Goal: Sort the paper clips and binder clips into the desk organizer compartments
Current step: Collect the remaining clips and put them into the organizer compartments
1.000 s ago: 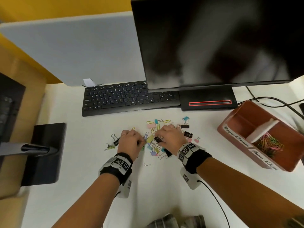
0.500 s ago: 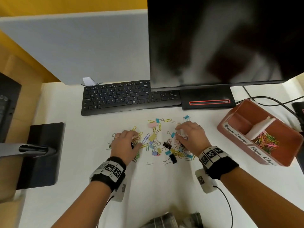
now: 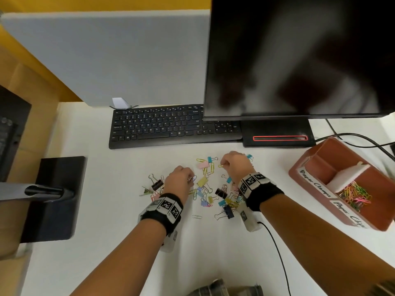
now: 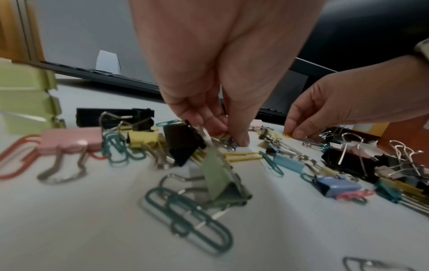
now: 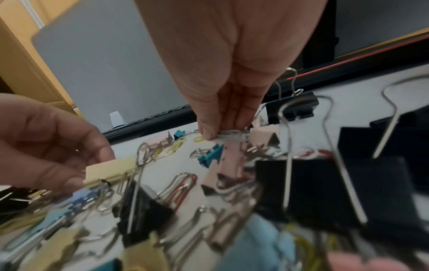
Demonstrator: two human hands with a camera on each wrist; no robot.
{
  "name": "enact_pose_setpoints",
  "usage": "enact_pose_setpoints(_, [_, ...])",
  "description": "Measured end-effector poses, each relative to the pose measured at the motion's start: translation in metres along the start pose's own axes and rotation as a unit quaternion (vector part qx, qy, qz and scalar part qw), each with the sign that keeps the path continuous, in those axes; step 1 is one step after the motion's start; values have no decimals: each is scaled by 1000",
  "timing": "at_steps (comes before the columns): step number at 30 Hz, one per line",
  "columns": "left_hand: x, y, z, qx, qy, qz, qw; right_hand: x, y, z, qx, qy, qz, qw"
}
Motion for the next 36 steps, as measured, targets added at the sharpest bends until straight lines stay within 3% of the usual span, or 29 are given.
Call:
enact_pose_setpoints(6, [-5,-2,2,6,-17,-14,1000,-10,8,-10,5,-20,20,1000])
enact_pose_setpoints(16, [-4,9,2,-47,-64,31,996,-8,3,-17,35,-20,26,999])
enact_pose_setpoints(18, [17,10,0,-45,-15,-14,999,8,-7,-21,44,11,74,996])
enact_pose_setpoints(21, [65,-10,-4,23,91,-133,987,35,-33,-19,73,62,116,989])
enact_pose_setpoints(24, [97,-34,0,75,124,-181,973,39,-59,-3,79,51,111,989])
enact_pose_setpoints(29, [87,-50,14,90,54,-110,988,3,-77,25,54,-26,-1,998])
enact_pose_setpoints(32, [61,-49,17,83,-20,-43,995,-12,-72,32,39,-43,-3,998])
enact_pose_setpoints(36, [29,-56,28,96,-128,65,985,-14,-69,31,52,-44,9,998])
Point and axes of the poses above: each hand's wrist, its own z-axis towards the middle knuckle, its own x-axis out of the back of the hand, y = z × x, the point moved 9 cm from there along z, towards the middle knuckle, and after that the axes turned 6 degrees about -x, right-handed, at the moved point
